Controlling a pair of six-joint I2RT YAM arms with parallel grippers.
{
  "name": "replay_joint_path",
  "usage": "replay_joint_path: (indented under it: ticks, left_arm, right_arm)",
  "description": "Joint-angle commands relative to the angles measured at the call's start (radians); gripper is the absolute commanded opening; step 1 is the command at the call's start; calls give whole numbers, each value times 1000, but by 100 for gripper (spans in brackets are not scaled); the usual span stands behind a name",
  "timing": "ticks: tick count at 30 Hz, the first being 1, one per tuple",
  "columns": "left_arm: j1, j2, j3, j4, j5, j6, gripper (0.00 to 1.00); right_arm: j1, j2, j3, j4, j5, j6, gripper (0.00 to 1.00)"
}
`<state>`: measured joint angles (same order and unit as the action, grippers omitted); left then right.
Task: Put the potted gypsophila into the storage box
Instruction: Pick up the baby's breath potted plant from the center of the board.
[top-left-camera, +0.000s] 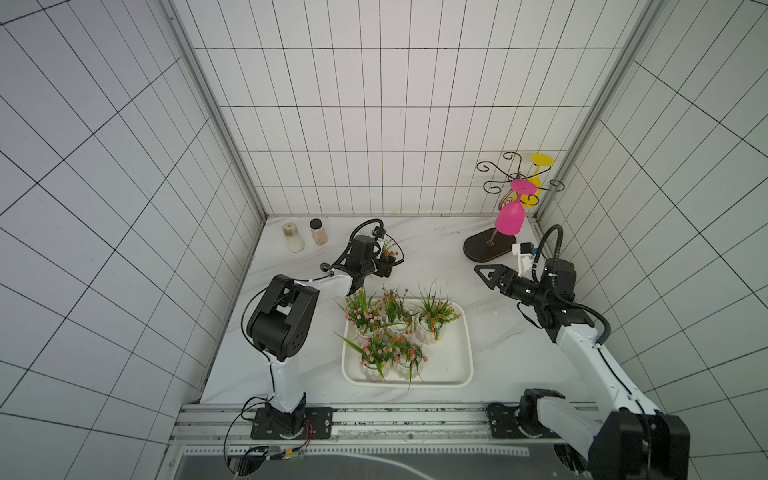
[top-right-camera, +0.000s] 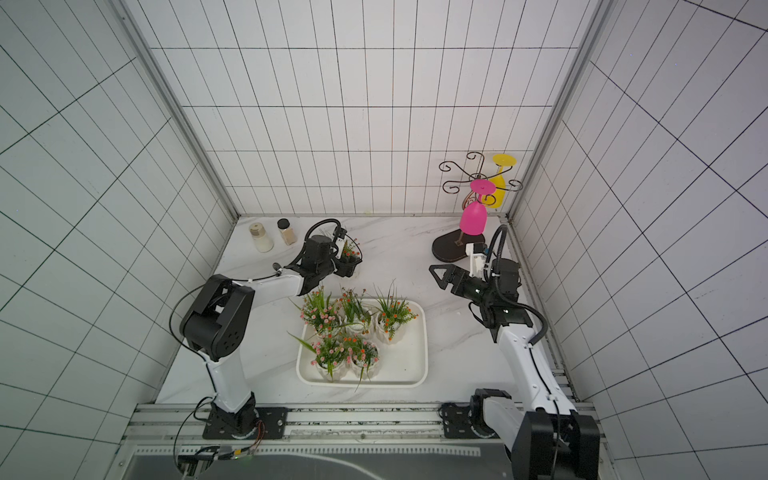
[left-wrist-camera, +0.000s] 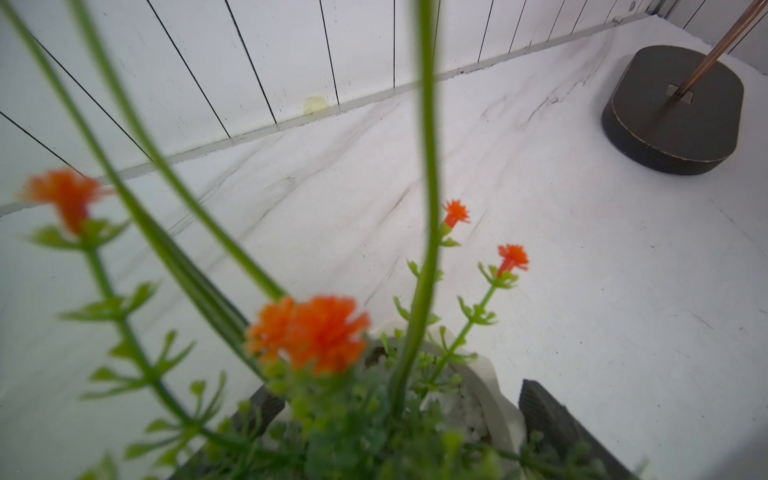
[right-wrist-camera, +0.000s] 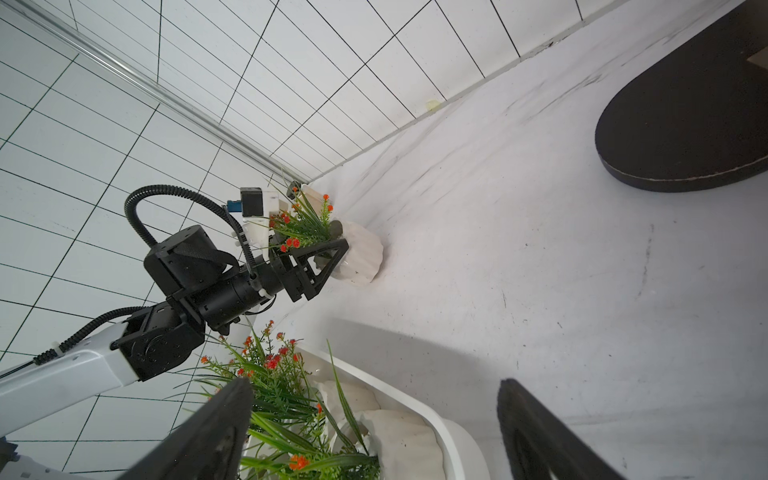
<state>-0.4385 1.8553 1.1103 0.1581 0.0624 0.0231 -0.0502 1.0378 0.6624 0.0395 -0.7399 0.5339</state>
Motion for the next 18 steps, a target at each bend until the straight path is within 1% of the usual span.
replay_joint_path:
  ticks: [1,11,18]
  left_arm:
    - [-1,-91,-4,113,17,1,64]
    - [-4,-157,3,81,27,-3,63]
    - [-19,-232,-2,41,37,-1,62]
  right_arm:
    - [-13,-14,-43,28,-26,-1,93]
    - [-13,-25,-46,29,-47,13,93]
    - [-13,-39,-52,24,-58,14,93]
